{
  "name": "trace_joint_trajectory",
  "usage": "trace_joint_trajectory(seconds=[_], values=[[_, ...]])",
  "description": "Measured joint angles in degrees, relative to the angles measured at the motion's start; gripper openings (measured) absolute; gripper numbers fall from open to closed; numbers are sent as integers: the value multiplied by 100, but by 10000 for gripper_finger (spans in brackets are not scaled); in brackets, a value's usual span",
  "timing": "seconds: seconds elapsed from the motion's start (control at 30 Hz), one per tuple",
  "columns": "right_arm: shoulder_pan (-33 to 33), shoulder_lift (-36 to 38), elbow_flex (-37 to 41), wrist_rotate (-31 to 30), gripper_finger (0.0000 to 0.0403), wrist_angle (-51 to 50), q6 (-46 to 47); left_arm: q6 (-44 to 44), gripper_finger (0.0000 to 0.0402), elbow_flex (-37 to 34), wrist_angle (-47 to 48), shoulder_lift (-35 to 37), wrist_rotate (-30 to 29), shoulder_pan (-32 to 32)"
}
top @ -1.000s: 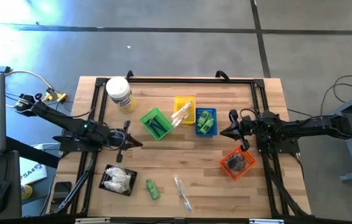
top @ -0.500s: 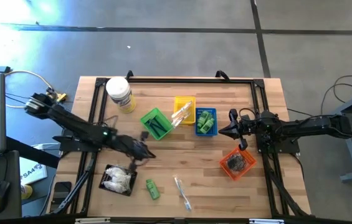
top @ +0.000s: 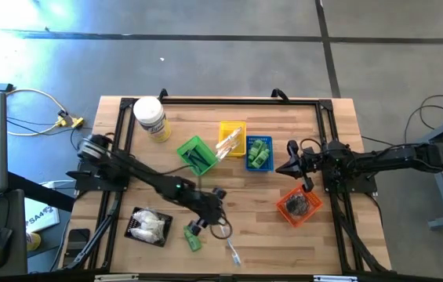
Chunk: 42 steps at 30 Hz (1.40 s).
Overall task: Pick & Place Travel size toiletries
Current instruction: Put the blue toothbrush into the yellow basket
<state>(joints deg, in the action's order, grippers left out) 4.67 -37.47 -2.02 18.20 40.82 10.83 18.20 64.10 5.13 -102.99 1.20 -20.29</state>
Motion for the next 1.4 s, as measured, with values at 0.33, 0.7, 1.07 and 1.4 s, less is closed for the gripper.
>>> trace_joint_trajectory(seconds=[0.33, 0.7, 1.07, 1.4], values=[[-132, 0, 0, 0, 2, -24, -53, 617, 207, 1521, 1310, -1335, 400, -62], [-132, 1, 0, -3, 2, -1, -57, 845, 207, 1772, 1332, -1689, 615, -184], [-132, 0, 0, -7, 2, 9, -61, 749, 64, 1764, 1314, -1708, 660, -191], [-132, 2, 0, -24, 2, 11, -79, 855, 26, 1729, 1377, -1433, 390, -175]])
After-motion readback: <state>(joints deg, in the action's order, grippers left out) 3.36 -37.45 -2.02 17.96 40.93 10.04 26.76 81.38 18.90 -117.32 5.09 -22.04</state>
